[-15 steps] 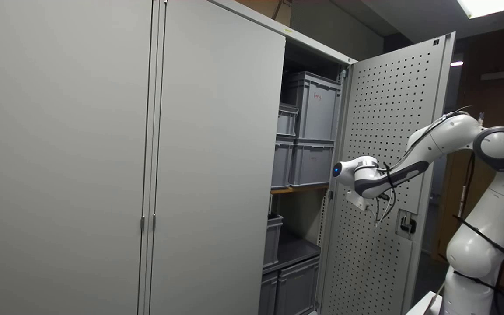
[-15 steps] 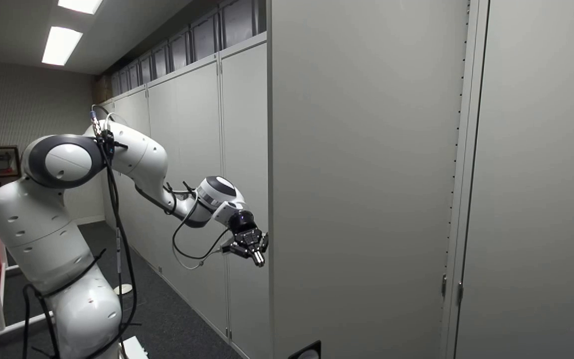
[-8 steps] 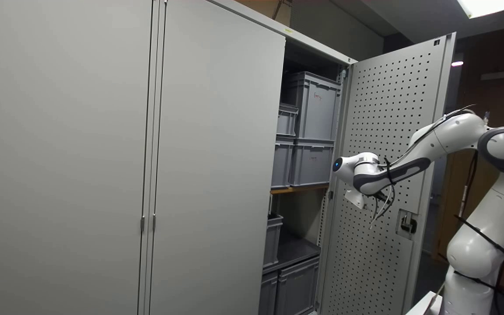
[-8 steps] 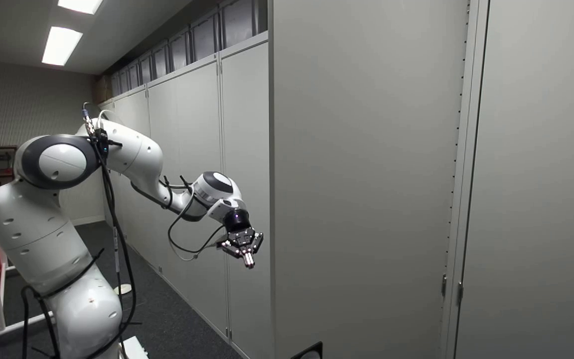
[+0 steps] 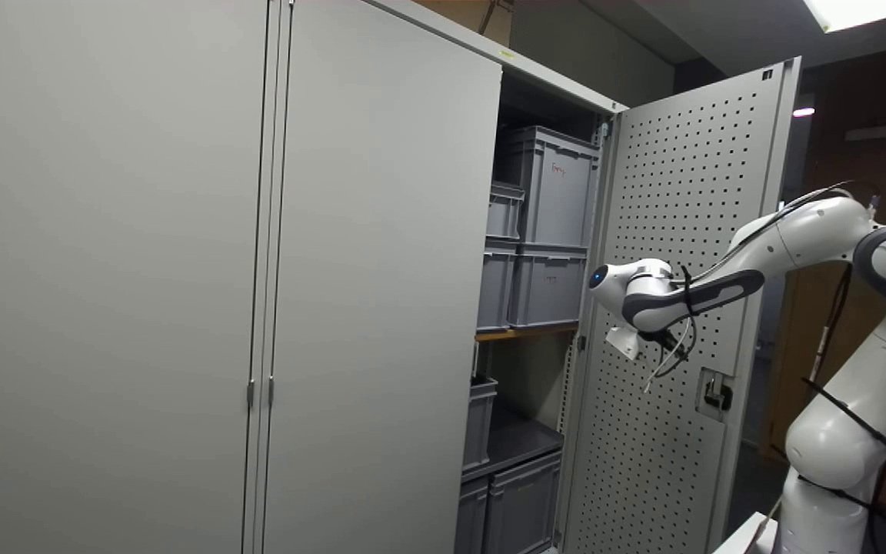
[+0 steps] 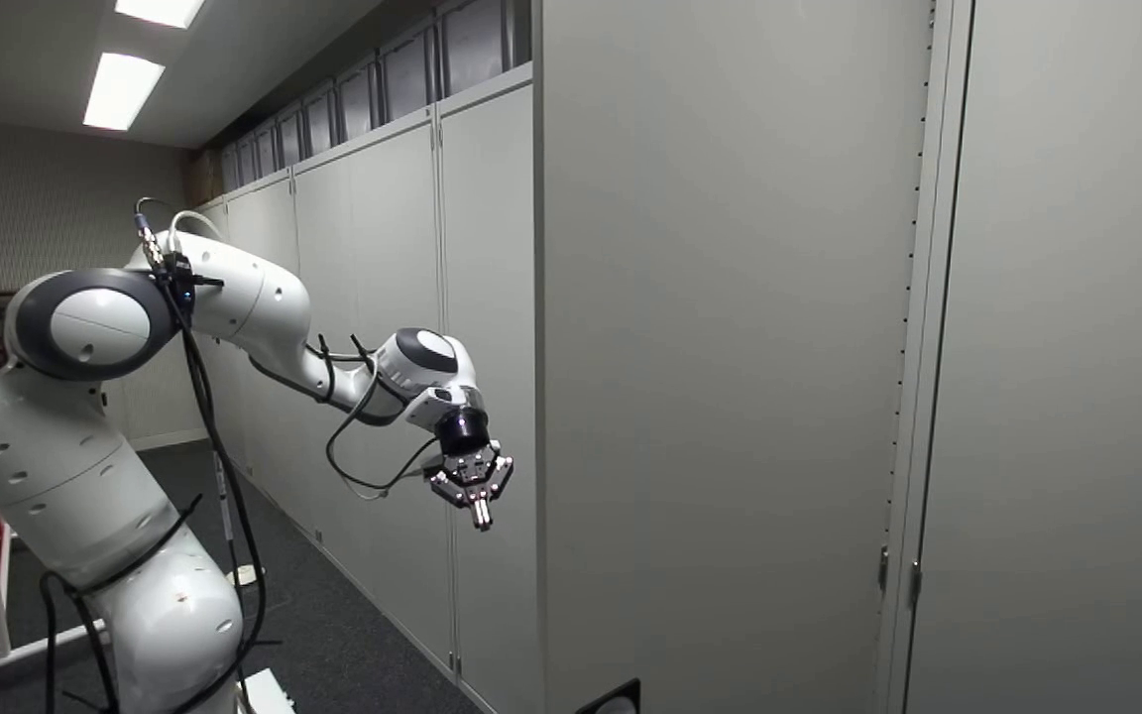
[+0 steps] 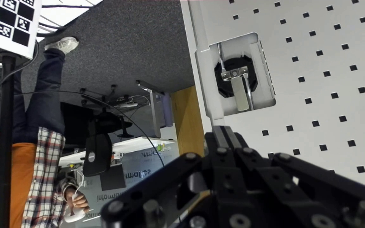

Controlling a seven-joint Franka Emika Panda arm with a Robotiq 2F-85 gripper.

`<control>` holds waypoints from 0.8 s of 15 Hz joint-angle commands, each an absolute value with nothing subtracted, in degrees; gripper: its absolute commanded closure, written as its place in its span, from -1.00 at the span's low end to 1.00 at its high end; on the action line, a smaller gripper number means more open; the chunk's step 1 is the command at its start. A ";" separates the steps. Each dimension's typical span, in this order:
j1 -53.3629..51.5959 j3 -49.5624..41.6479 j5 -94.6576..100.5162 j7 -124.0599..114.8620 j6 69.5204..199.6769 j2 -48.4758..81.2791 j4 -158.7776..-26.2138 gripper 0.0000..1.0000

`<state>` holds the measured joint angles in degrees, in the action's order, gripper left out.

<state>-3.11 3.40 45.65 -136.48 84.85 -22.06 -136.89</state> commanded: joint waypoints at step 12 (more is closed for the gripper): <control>-1.14 4.00 29.70 -146.12 85.00 -24.26 -133.18 1.00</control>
